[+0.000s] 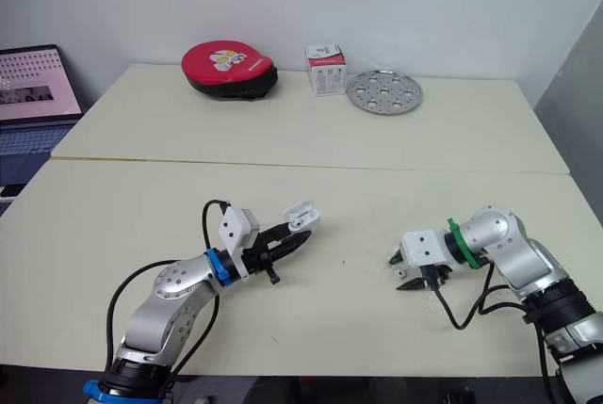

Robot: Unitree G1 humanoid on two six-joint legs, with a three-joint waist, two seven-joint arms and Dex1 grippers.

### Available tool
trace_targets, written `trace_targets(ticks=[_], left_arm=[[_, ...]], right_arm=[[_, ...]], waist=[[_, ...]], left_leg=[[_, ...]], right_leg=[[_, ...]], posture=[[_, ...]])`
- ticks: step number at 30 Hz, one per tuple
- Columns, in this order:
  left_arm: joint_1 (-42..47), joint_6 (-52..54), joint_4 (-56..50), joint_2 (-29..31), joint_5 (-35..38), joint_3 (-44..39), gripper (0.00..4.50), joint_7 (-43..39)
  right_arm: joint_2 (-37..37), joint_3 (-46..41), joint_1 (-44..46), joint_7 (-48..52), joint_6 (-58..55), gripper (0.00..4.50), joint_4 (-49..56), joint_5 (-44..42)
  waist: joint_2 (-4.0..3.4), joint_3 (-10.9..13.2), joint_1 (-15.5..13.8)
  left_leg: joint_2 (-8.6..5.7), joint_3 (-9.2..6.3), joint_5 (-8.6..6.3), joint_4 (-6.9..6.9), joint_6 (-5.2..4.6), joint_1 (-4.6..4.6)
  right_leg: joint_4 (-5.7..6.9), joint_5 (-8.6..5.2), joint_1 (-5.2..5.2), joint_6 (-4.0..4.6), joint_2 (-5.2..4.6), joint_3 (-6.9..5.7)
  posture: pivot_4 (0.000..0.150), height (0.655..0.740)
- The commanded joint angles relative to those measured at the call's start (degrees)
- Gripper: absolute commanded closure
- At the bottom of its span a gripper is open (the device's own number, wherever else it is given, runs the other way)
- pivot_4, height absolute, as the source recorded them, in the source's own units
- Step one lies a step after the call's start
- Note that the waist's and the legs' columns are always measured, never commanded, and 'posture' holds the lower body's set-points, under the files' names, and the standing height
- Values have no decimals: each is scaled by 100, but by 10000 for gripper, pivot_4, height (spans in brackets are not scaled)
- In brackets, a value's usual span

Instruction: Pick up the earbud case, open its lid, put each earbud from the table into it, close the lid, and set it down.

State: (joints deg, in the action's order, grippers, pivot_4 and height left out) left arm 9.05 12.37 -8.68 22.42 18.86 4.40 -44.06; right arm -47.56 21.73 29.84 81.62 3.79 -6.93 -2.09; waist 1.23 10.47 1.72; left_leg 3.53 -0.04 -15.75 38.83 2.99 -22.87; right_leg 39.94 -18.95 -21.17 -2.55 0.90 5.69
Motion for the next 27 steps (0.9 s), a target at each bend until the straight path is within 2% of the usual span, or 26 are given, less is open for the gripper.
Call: trace_targets(ticks=[1, 3, 12, 19, 23, 27], left_arm=[[-10, -11, -272, 39, 44, -66, 37051, 32], [-22, 0, -290, 41, 51, -66, 37051, 38], [-33, 42, -346, 13, 51, -32, 37051, 71], [-164, 143, -518, 27, 108, -38, 37051, 94], [-251, 211, -582, 40, 130, -35, 37051, 71], [-311, 252, -618, 27, 136, -6, 37051, 68]], right_arm=[[-81, 19, 20, 50, 142, 34856, -152, 235], [-99, -18, -31, 68, 155, 41256, -89, 216], [-369, -406, -408, -108, -328, 41242, 628, 25], [-1403, -1603, -2022, -397, -1266, 41242, 2049, -423], [-1934, -2165, -2844, -393, -1019, 41242, 2147, -391], [-2171, -2212, -3059, -346, -473, 41242, 1807, -245]], waist=[[0, 0, 1], [0, 0, 1], [0, 0, -17], [-1, 0, -66], [-3, -1, -3], [-2, -1, 21]], left_leg=[[0, -1, 0, 1, 0, 1], [0, -1, 0, 2, 0, 3], [-1, -9, 0, 2, 0, 0], [-7, -28, 0, -1, 0, -10], [-6, -22, 0, 0, 0, 2], [-4, 1, 0, -1, 0, 6]], right_leg=[[0, 0, 3, 0, 0, -1], [0, 0, 4, 0, 0, 0], [-1, 0, 4, 0, -2, -2], [-7, -1, 2, -1, -10, -5], [-1, 0, 9, -1, -2, -2], [-2, -1, 10, -1, 2, 2]], posture=[[1500, 7400], [1500, 7400], [1500, 7400], [1500, 7400], [1500, 7400], [1500, 7400]])
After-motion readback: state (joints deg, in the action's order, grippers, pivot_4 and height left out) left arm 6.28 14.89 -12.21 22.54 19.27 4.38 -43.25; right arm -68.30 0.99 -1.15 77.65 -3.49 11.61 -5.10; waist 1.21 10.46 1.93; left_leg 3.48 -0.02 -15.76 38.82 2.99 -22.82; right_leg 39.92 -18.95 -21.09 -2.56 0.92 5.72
